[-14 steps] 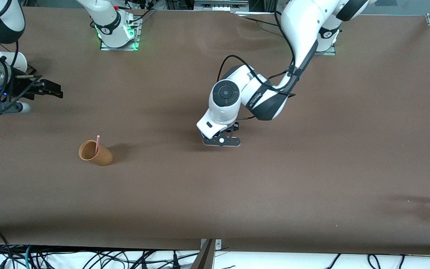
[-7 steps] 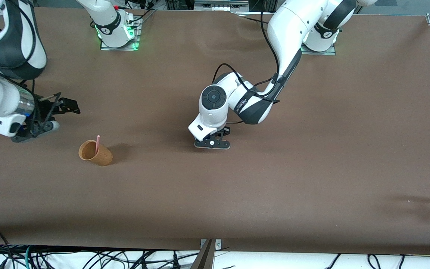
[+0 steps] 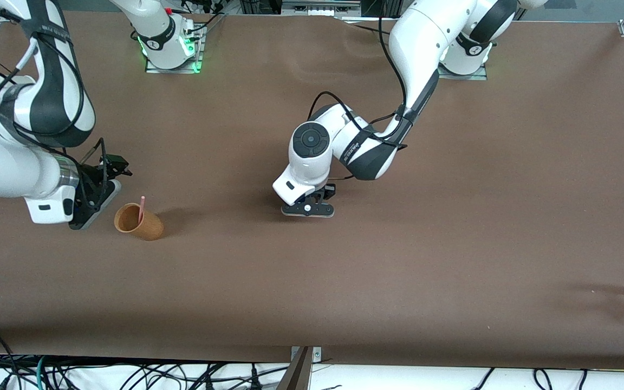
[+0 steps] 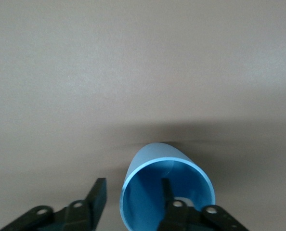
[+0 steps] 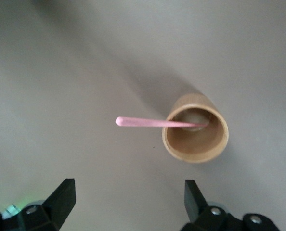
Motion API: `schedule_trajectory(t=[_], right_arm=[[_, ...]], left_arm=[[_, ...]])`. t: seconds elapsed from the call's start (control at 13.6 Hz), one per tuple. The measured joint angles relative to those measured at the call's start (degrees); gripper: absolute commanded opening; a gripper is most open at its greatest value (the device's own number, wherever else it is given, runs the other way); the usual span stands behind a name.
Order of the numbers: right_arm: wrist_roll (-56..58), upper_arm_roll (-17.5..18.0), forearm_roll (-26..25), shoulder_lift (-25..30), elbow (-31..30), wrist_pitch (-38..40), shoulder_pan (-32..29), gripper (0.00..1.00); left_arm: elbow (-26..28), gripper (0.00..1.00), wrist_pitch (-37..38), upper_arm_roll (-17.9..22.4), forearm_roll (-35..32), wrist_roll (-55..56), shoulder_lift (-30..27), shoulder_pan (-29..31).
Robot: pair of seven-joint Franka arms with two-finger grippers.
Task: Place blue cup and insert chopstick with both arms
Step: 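Open the left gripper off the cup while the right gripper descends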
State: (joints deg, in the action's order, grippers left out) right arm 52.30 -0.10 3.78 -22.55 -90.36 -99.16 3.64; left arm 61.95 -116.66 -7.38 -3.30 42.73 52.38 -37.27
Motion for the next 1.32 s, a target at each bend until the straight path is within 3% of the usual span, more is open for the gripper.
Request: schedule_trajectory(t=[0.07, 0.22, 0.51, 0.81, 0.88, 1.1, 1.32], right_arm=[[3.91, 0.01, 0.0, -1.11, 0.62, -0.16, 0.03, 0.99], [12.0, 0.02, 0.0, -3.66, 2.56, -0.77, 0.05, 0.98], [23.26, 0.26, 0.04, -7.01, 5.08, -3.19, 0.12, 0.92], [27.53, 0.74, 1.48, -8.22, 5.15, -4.0, 0.09, 0.89], [27.95, 0.74, 2.39, -8.75, 5.16, -4.01, 0.05, 0.82], [28.98, 0.73, 3.2, -9.84, 5.2, -4.01, -0.15, 0.46], [29.22, 0.73, 3.25, -9.9, 5.33, -4.0, -0.2, 0.36]], left_arm=[[-0.56, 1.0, 0.02, 0.06, 0.87, 0.14, -0.35, 0.23], [-1.46, 1.0, 1.8, 0.25, 2.44, 0.15, -2.63, 1.78], [-1.92, 1.0, 13.23, 0.15, 2.54, -0.64, -10.84, 6.97], [-1.3, 1.0, 22.12, 0.21, 3.2, -6.94, -19.95, 13.22], [-0.42, 1.0, 23.79, 0.27, 4.12, -8.79, -22.35, 15.49], [3.1, 1.0, 29.01, 0.4, 4.69, -17.58, -28.74, 23.41], [5.32, 1.0, 32.82, 0.5, 4.74, -28.87, -32.94, 31.13]])
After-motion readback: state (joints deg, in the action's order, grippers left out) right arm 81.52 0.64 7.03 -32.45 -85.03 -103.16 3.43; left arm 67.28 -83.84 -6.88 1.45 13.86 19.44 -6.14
